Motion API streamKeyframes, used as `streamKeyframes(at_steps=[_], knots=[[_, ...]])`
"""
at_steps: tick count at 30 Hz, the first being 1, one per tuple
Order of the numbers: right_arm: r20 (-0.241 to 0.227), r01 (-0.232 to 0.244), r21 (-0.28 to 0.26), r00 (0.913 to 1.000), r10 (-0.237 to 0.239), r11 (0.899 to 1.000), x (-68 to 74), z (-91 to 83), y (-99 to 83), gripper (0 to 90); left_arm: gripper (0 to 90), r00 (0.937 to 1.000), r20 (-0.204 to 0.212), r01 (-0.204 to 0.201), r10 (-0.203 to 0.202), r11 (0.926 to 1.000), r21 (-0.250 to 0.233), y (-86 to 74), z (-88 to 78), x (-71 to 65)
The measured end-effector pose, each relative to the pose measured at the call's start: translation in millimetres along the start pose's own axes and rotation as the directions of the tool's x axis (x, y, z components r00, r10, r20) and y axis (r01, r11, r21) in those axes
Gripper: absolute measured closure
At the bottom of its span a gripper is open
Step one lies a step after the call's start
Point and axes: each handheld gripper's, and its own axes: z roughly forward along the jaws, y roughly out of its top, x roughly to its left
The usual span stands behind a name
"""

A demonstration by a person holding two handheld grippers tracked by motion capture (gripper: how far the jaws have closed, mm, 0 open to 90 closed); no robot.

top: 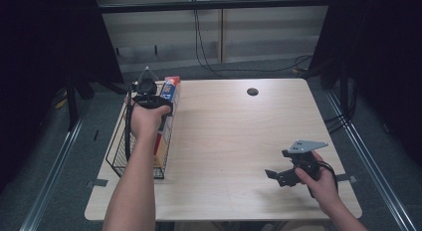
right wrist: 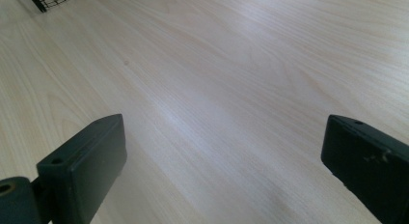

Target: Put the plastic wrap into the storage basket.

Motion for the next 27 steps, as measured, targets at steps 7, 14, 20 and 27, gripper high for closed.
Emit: streamKeyframes(at_steps=[7,14,20,27], knots=[[-0.006,0.002,-0.004,1.0,-0.002,1.0,-0.1,0.0,-0.1,1.8,43.8,0.9999,-0.006,0.012,-0.012,0.9999,-0.007,-1.0,-2.6,6.8],[-0.004,0.005,0.0,1.0,-0.005,1.0,0.2,0.5,-0.1,1.8,43.8,0.9997,-0.012,0.024,-0.024,0.9997,-0.008,-3.2,-3.5,13.2],[-0.007,0.002,0.001,1.0,-0.002,1.0,0.3,0.5,-0.3,1.8,43.8,0.9993,-0.022,0.029,-0.03,0.9996,-0.003,-5.0,-3.7,18.2],[-0.008,-0.001,0.0,1.0,0.001,1.0,0.2,0.3,-0.3,1.8,43.8,0.9988,-0.025,0.043,-0.043,0.9991,-0.005,-5.9,-5.6,23.1]])
